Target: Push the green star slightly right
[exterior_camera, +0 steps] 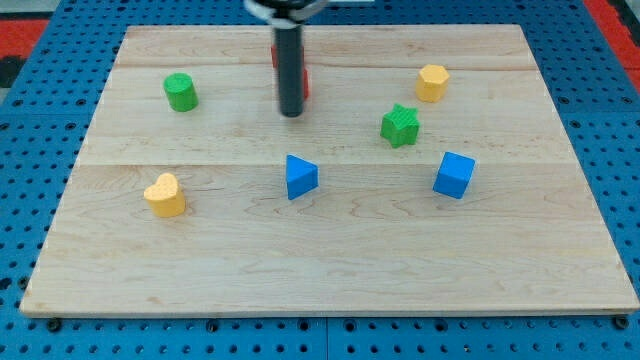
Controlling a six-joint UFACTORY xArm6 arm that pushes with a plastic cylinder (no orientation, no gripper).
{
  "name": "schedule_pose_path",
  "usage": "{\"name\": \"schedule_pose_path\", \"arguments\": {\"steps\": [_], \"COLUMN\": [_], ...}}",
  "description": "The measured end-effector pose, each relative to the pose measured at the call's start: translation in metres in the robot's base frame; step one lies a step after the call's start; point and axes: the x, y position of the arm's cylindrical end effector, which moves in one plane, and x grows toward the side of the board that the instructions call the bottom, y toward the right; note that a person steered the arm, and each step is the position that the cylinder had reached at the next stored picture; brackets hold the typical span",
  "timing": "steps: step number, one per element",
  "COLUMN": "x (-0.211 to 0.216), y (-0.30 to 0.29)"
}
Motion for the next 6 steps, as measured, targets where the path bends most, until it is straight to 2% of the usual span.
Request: {"name": "schedule_pose_path", "arguments": {"steps": [4,5,6], "x": [0.018,0.023,0.023], "y": [-0.011,0.071,0.125]}}
